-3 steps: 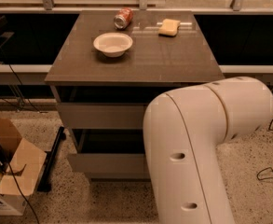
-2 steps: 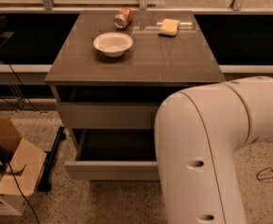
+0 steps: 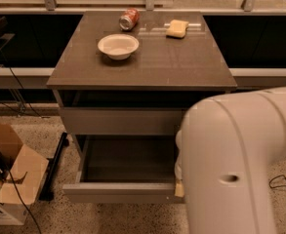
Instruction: Open middle drawer
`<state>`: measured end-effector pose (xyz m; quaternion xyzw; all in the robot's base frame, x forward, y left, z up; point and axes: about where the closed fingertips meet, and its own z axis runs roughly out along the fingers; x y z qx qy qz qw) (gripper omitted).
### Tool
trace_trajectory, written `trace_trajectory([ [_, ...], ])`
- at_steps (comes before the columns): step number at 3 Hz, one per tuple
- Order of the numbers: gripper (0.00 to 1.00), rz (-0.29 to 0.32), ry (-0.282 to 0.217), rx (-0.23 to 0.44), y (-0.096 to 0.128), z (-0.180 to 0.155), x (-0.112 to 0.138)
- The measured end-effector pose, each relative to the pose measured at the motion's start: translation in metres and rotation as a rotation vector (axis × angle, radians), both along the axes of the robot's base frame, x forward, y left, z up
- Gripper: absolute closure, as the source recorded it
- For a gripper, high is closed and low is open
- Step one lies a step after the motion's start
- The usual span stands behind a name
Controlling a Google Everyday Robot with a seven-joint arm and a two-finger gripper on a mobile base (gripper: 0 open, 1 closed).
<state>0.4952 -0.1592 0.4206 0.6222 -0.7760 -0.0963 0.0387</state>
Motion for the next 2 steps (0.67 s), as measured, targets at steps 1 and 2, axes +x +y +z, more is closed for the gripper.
trace_trajectory([
  [1,0.39,-0.045,0.015,0.137,0.0135,-0.0080,-0.0336],
  [2,0.16,-0.045,0.015,0.137,0.0135,-0.0080,-0.0336],
])
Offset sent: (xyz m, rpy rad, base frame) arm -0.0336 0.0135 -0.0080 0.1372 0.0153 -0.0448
